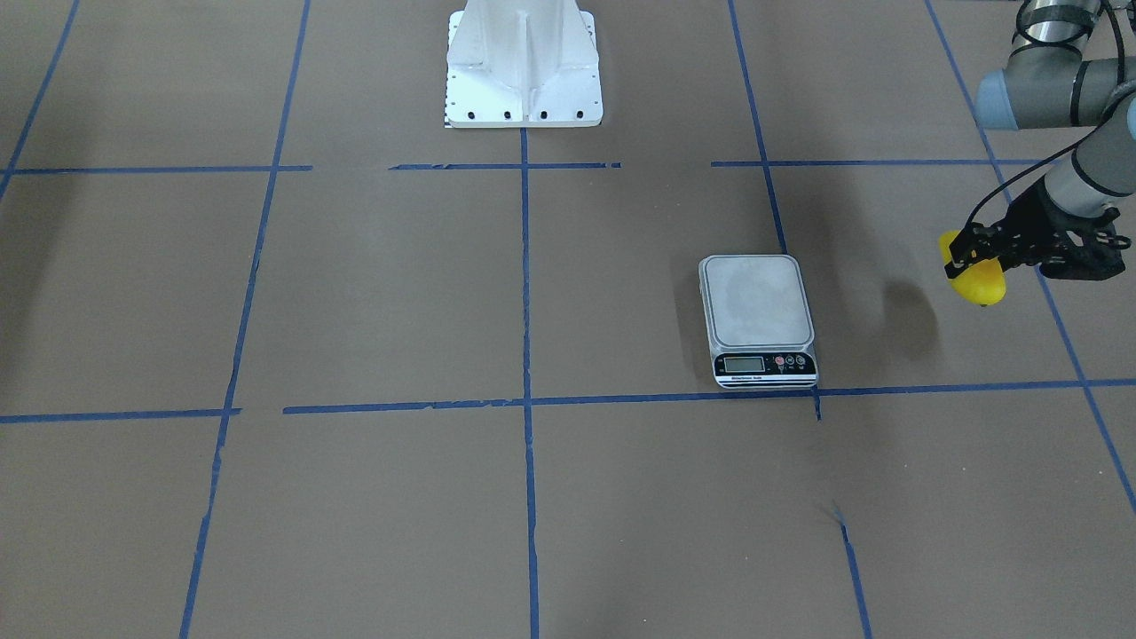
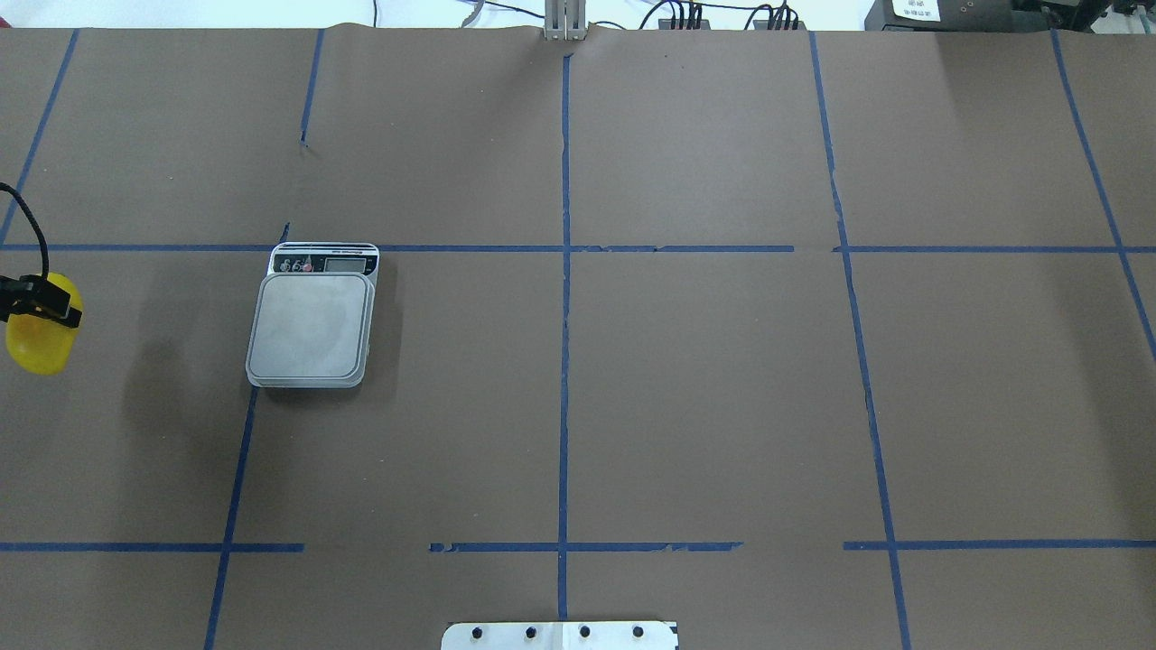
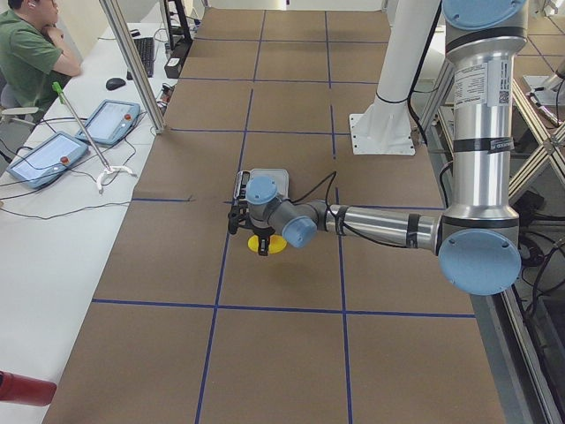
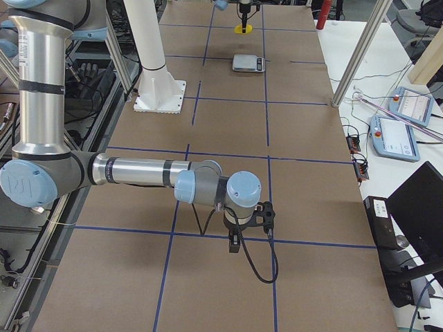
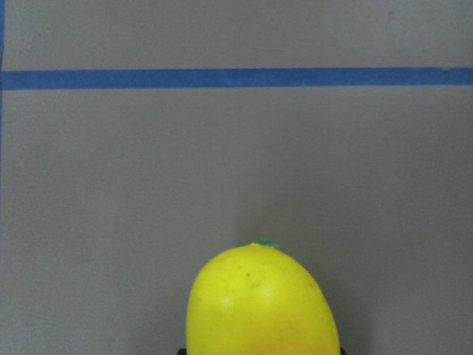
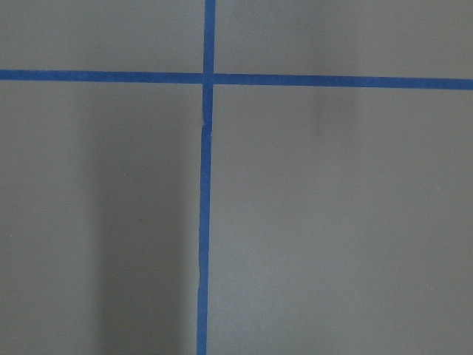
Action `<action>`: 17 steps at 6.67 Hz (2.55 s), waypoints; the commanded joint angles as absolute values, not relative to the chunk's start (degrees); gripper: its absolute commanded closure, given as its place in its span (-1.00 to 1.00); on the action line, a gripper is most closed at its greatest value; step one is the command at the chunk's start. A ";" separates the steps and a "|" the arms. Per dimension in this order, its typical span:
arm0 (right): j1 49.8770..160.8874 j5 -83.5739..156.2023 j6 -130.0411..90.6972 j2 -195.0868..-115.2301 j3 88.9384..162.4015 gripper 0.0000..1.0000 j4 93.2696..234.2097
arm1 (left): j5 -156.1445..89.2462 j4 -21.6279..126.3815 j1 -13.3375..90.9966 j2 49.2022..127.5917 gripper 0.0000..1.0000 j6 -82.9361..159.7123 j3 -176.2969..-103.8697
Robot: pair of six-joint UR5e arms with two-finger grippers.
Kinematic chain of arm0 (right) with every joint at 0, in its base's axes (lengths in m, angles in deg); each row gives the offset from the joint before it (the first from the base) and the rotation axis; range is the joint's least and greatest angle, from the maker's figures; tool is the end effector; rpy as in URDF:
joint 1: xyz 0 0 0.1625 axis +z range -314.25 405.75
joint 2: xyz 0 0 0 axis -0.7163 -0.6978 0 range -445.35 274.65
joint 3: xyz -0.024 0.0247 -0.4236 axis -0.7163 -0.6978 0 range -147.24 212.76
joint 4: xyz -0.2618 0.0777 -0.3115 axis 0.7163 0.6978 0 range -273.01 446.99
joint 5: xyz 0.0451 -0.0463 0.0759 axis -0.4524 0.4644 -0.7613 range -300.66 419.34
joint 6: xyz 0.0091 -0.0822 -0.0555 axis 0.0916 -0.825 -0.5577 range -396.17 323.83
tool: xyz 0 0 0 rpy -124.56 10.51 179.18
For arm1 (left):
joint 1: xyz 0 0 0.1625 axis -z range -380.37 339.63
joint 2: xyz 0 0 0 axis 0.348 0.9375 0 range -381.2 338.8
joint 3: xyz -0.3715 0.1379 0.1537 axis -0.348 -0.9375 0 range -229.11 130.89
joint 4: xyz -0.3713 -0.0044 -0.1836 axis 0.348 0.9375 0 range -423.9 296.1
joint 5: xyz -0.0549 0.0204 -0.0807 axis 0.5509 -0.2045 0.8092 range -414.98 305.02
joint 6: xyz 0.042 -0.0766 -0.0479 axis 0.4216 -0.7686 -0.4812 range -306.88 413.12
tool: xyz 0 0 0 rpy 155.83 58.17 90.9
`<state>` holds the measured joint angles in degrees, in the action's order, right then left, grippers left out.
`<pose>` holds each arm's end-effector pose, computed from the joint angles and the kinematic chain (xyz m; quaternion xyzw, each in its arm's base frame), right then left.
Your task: Weigh mango
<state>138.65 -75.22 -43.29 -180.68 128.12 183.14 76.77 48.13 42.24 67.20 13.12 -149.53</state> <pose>0.0858 -0.4406 0.6668 -0.0162 -0.3814 -0.0138 0.9242 0.1703 -0.4742 0.5400 0.0162 0.4236 -0.0047 0.9057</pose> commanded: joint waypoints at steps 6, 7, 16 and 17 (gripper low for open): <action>138.65 -75.22 -43.29 -180.71 128.12 -1.00 183.14 | 74.66 47.33 28.86 86.65 1.00 -11.21 -143.18; 138.65 -75.22 -43.29 -180.71 128.12 -1.00 183.15 | 72.83 47.63 28.77 86.91 1.00 -10.78 -142.11; 138.65 -75.22 -43.29 -180.62 128.12 -1.00 183.15 | 74.56 22.23 57.97 74.39 -1.00 43.16 -153.18; 138.65 -75.22 -43.29 -180.62 128.12 -1.00 183.15 | 76.57 22.40 63.25 71.56 -1.00 51.37 -151.35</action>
